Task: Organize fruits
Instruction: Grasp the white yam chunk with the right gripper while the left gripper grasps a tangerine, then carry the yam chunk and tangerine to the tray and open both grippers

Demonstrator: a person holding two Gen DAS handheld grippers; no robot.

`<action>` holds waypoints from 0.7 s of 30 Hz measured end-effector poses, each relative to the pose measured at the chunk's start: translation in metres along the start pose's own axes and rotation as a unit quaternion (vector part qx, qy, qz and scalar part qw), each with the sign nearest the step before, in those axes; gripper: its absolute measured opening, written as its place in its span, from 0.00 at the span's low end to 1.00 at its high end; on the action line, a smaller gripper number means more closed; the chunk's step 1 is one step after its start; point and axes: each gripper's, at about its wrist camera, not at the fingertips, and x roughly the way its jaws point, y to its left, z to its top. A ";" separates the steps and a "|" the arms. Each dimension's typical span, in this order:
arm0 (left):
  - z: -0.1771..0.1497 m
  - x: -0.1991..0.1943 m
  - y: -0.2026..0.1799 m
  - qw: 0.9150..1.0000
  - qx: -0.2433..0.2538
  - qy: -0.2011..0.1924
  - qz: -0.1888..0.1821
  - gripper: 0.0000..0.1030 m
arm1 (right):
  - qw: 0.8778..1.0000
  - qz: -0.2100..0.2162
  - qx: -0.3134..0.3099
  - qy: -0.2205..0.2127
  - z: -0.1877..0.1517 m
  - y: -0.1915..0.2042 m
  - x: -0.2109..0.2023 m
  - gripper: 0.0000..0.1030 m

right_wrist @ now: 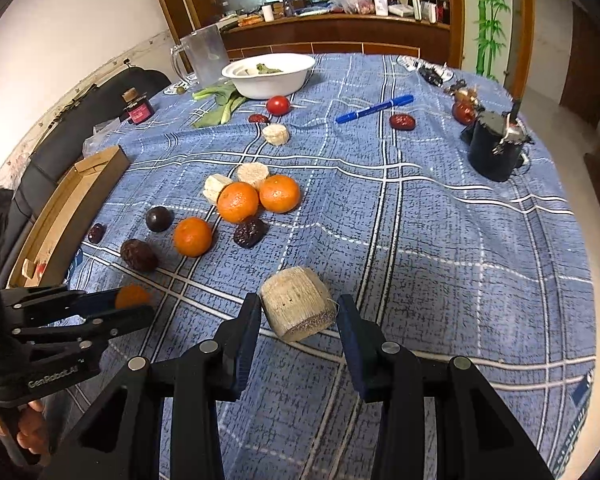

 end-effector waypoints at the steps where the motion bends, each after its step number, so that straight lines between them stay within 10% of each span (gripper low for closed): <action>1: -0.003 -0.005 0.002 1.000 0.003 -0.004 -0.001 0.28 | 1.000 -0.002 0.000 -0.003 -0.001 0.001 -0.003 0.41; 21: -0.019 -0.069 0.069 0.998 -0.022 -0.059 0.003 0.28 | 0.999 -0.039 -0.020 -0.005 -0.006 0.084 -0.016 0.41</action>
